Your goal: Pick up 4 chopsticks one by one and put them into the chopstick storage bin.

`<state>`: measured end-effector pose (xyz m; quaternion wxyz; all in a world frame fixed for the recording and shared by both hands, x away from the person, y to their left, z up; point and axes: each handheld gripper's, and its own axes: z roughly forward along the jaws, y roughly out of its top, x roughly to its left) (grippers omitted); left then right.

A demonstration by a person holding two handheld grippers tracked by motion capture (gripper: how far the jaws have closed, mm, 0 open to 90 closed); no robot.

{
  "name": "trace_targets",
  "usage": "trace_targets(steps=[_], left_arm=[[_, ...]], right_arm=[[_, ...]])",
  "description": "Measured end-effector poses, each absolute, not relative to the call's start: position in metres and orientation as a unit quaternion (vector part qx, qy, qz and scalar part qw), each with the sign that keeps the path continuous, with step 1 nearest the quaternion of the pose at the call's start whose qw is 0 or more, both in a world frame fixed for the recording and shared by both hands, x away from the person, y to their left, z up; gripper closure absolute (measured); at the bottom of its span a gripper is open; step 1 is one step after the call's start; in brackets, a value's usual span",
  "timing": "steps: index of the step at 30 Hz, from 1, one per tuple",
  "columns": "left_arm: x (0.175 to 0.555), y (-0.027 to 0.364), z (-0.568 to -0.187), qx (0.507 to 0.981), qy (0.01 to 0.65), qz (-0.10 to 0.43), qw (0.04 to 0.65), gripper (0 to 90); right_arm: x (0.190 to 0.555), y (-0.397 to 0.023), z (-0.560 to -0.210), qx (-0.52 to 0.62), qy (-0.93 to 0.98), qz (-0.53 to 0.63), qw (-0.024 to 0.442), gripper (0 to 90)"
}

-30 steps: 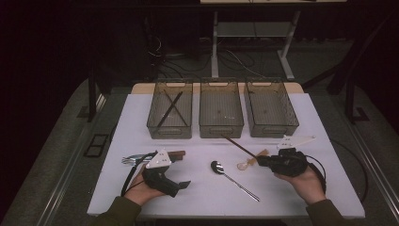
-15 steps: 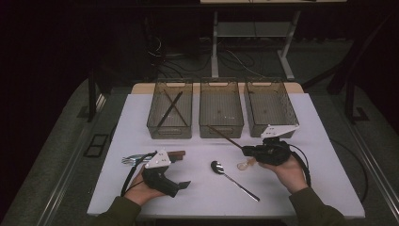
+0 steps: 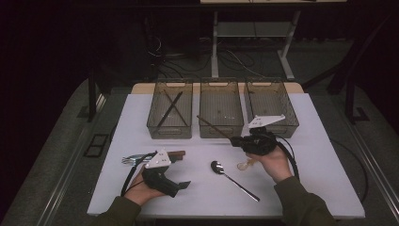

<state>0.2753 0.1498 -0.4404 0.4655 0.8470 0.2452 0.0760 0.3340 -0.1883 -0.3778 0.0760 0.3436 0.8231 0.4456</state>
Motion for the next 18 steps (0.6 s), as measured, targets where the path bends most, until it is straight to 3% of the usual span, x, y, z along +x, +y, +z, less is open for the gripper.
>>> trace_targets(steps=[18], left_arm=[[0.275,0.149,-0.441,0.849,0.246,0.075,0.462,0.0]], right_arm=[[0.37,-0.148,-0.369,0.363,0.813,0.45,0.074,84.1]])
